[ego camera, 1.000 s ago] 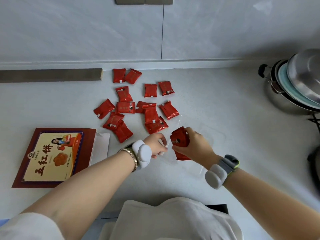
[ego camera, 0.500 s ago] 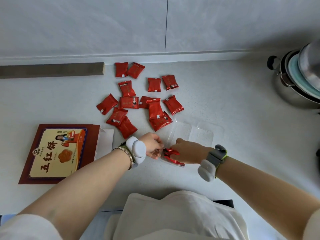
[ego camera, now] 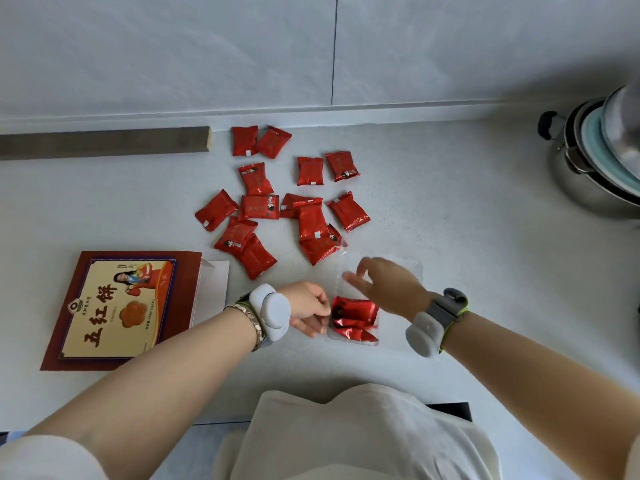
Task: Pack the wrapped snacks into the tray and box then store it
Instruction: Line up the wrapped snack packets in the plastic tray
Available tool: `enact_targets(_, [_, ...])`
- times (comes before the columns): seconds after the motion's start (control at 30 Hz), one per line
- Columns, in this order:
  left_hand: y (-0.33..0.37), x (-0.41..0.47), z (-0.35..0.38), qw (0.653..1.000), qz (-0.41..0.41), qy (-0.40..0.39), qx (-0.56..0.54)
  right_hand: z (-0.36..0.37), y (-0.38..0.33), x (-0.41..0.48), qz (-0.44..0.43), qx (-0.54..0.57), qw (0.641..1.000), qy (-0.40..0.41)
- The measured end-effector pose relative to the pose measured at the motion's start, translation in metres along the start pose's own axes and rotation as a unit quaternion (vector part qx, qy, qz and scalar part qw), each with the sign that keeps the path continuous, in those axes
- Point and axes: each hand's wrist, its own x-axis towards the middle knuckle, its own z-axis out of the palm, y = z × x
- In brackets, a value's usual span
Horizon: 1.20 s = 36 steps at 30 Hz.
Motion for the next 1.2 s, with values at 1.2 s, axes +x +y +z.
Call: enact_targets(1.2, [0.038,0.019,-0.069,0.898,0.125,0.212,-0.365,-0.028,-0.066,0.112,0.126,0.595,0.794,-0.001])
